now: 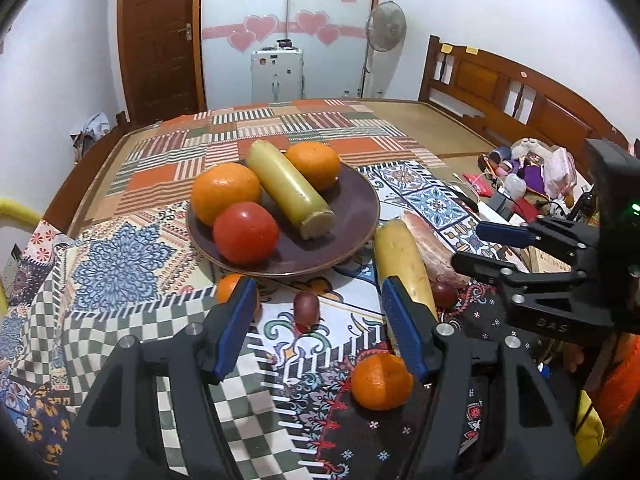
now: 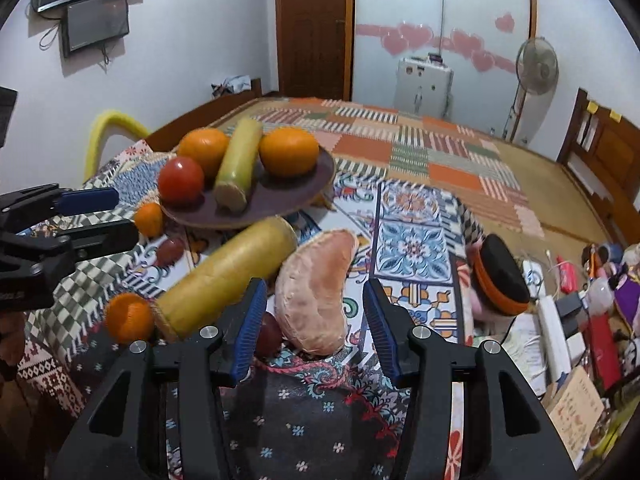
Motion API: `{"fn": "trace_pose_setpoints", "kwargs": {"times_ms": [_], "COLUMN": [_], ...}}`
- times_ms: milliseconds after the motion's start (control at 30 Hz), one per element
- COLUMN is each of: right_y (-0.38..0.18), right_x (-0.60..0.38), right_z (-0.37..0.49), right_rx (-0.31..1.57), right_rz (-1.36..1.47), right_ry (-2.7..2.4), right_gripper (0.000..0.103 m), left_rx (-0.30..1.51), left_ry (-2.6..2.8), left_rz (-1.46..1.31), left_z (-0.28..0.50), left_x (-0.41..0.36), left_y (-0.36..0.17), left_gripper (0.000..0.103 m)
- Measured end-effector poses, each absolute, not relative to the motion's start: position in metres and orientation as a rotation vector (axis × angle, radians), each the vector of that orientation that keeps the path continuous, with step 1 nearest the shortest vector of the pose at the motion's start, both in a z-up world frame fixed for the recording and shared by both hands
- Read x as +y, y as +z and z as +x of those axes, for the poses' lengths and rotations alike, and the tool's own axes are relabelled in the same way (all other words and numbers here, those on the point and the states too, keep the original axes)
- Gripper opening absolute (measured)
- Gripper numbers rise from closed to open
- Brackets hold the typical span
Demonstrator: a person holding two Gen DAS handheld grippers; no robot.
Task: Organize fruits
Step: 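Grasp the yellow cylinder with the left tool while the right tool grasps the peeled pink pomelo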
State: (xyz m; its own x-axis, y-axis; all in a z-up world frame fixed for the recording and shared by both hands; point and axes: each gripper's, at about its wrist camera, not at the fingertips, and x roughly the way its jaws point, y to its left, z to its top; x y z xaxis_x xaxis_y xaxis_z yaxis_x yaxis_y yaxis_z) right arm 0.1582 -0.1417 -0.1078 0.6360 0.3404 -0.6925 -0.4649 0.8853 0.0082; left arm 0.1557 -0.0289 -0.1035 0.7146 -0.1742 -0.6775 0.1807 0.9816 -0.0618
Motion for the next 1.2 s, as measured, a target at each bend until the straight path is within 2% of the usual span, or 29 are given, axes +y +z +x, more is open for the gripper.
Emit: {"fn": "trace_pose_setpoints", "kwargs": {"times_ms": [433,633,800,933,1200], "right_y": [-0.125,-0.119,-0.117,-0.115,-0.113], "right_x": [-0.141,-0.145,-0.156,-0.166,-0.176], "right_z": [0.185,0.175,0.165,0.162,0.154], "right_rx": [0.878,0.846,0.831,0.828,0.784], "right_rz": [-0.122,-0.125,-0.138,-0.126,-0.151], "right_ry": [0.537,0.533,0.514,0.507,0.479], "right_gripper": [0.046,0.029,0.022,0.022,0.022], "left_rx": [0.756,0.750,0.759,0.785,0.837], "left_ry": [-0.194,-0.208,-0.241,-0.281,-0.345], "left_rz": [0.000,0.002,0.013,0.018,0.058], "left_z": [0.166,0.165,0.169,0.176,0.191], "left_x": [-0.024,-0.027,-0.040,-0.052,-0.083], "left_y": [-0.112,-0.110,-0.108,-0.110,-0.115], "left_gripper": [0.065,0.065,0.065,0.064,0.055]}}
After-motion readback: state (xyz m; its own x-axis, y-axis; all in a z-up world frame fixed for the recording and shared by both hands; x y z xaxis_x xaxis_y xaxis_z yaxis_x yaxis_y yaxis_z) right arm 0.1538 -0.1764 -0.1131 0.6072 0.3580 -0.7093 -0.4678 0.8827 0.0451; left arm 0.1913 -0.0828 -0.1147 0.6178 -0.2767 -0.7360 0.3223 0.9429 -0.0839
